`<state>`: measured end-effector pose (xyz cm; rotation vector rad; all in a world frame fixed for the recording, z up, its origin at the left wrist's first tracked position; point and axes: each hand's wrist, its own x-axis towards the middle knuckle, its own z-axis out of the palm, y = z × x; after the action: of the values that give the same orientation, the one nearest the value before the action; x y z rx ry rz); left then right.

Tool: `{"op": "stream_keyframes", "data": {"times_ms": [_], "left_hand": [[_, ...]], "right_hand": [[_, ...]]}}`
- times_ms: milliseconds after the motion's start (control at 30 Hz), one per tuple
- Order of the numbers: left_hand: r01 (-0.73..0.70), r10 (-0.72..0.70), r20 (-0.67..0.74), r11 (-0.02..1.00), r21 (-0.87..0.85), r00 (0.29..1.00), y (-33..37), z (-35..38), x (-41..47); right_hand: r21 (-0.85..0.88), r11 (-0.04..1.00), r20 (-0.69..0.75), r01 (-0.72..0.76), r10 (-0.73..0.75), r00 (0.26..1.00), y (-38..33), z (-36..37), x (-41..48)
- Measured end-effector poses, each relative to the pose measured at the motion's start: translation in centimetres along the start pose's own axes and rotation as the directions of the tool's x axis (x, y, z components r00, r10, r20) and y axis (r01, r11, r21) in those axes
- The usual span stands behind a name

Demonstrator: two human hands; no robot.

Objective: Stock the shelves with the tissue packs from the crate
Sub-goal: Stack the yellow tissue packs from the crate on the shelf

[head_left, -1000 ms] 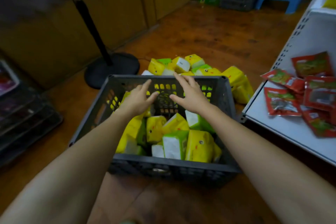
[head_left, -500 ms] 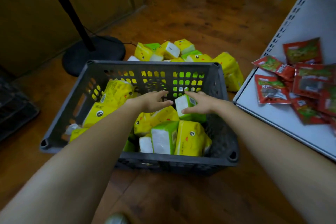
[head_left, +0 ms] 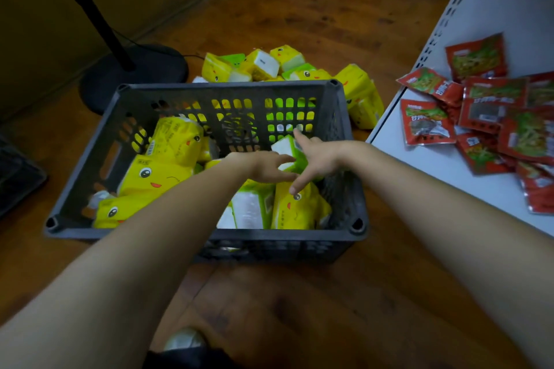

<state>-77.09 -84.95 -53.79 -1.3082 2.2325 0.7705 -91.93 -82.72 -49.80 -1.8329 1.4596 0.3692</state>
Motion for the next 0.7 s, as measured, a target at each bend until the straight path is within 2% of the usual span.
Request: {"op": "stream_keyframes", "data": {"times_ms": [133, 267, 433, 700], "left_hand": [[-0.019, 0.025, 0.088, 0.998, -0.061, 0.996, 1.2, 0.4, 0.5], [-0.044, 0.058, 0.1, 0.989, -0.139, 0.993, 2.7, 0.1, 0.0], [-0.101, 0.101, 0.072, 0.995, 0.003, 0.992, 3.7, 0.6, 0.0], [-0.182, 0.182, -0.015, 0.983, 0.008, 0.983, 3.2, 0.4, -0.5]], "right_hand": [[-0.002, 1.0, -0.026, 0.023, -0.023, 0.999, 0.1, -0.2, -0.6], [0.071, 0.994, -0.099, 0.084, -0.077, 0.992, 0.1, -0.2, -1.1], [0.144, 0.98, -0.157, 0.134, -0.111, 0.981, 0.4, 0.1, -1.5], [0.239, 0.957, -0.211, 0.166, -0.115, 0.971, 0.6, 0.0, -1.9]]}}
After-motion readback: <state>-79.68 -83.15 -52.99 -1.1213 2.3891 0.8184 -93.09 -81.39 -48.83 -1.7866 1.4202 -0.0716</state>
